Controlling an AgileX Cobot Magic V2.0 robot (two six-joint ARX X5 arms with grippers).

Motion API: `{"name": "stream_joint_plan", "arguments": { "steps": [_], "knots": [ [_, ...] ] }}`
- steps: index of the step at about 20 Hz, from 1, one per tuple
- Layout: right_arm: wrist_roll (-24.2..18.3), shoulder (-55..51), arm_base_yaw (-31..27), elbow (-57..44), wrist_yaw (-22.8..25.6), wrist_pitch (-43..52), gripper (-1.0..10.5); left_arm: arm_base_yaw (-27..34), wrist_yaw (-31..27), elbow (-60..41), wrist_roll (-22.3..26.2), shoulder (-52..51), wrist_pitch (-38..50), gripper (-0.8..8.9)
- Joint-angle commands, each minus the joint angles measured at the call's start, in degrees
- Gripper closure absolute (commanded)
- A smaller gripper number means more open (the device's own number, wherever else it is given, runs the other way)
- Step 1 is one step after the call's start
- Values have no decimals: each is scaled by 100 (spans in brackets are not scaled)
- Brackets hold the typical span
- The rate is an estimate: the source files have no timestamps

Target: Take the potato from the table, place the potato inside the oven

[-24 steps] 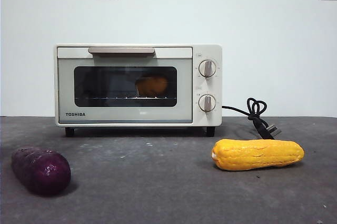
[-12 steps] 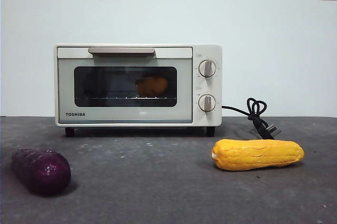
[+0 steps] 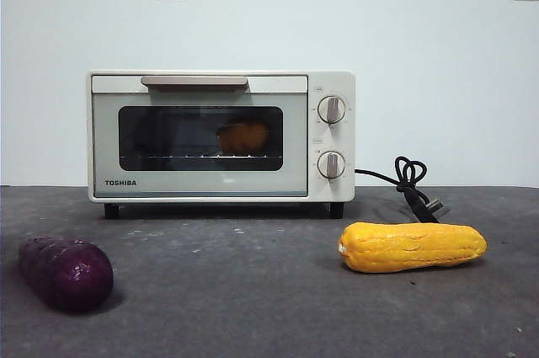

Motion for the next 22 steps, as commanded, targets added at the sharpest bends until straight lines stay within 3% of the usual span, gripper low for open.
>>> {"name": "stream_joint_plan", "arguments": {
  "steps": [1, 11, 13, 16, 19, 22],
  "knots": [
    [57, -7, 13, -55, 13, 28, 946, -22, 4, 17, 68, -9, -68, 818],
    [57, -15, 13, -55, 13, 28, 946, -22, -2, 17, 111, 2, -85, 818],
    [57, -15, 13, -55, 15, 28, 946, -13, -260, 0, 647, -13, 223, 818],
    [57, -15, 13, -55, 13, 26, 946, 83, -1029, -470, 1152, -476, 1707, 818],
    [57, -15, 13, -55, 13, 26, 946, 332, -1211, -1910, 1255, -1325, 3716, 818],
    [57, -22, 9, -55, 13, 26, 946, 409, -1958, -3536, 1250, -2124, 5016, 818]
  ]
}}
